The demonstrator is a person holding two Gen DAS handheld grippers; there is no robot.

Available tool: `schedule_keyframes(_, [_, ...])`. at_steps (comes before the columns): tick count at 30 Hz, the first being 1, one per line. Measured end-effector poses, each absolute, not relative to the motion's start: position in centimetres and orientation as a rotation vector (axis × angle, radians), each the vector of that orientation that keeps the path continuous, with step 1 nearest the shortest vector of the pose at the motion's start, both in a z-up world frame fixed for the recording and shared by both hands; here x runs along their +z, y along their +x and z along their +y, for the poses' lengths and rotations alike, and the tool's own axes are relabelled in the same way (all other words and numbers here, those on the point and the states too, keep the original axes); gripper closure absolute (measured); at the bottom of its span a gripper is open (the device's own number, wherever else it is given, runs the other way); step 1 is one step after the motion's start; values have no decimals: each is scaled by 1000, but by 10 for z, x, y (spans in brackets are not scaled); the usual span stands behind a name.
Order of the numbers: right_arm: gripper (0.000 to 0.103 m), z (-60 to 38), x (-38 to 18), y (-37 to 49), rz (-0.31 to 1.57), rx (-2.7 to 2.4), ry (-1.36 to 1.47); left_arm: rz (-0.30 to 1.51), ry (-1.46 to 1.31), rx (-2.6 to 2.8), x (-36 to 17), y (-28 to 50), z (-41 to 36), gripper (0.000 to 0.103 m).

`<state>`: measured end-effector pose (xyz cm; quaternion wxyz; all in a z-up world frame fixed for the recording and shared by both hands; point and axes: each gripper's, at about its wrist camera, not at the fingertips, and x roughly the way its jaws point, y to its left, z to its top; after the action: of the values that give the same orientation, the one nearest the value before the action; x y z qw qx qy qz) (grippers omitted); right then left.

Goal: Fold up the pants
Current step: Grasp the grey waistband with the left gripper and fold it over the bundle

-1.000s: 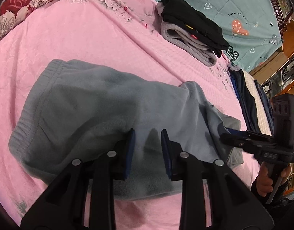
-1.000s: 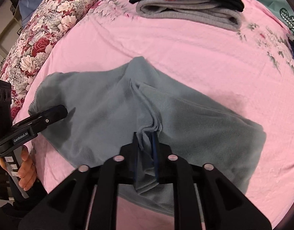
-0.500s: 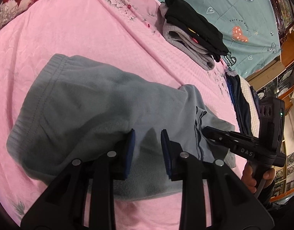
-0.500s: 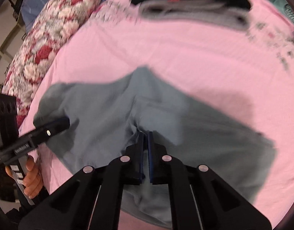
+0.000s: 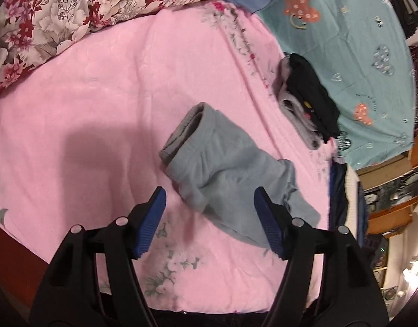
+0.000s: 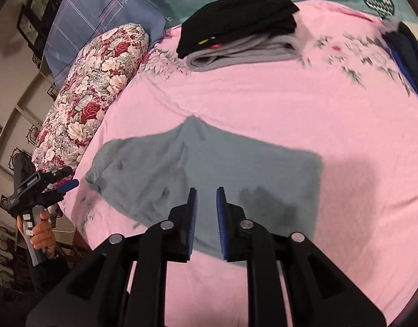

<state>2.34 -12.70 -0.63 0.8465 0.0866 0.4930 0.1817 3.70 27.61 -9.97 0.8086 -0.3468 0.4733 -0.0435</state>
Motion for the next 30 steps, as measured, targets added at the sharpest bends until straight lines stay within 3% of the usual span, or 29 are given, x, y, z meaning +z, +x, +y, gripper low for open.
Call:
schedule_keyframes(10, [87, -159, -10, -3, 1033, 382, 251, 1131, -664, -94, -127, 98, 280, 34])
schedule_keyframes(15, [87, -175, -15, -4, 1044, 345, 308, 1155, -619, -202, -130, 116, 274, 15])
schedule_keyframes(17, [87, -175, -18, -1, 1059, 344, 325, 1166, -594, -206, -129, 122, 269, 13])
schedule_keyframes(19, [87, -172, -20, 1, 1072, 351, 329, 1185, -555, -220, -128, 121, 257, 21])
schedule_keyframes(20, [87, -169, -20, 1, 1075, 357, 323, 1212, -543, -264, -130, 118, 249, 58])
schedule_keyframes(21, [87, -167, -19, 0, 1075, 363, 316, 1242, -532, -297, -134, 118, 241, 77])
schedule_keyframes(30, [87, -151, -19, 5, 1095, 377, 265, 1001, -568, -307, -96, 95, 246, 79])
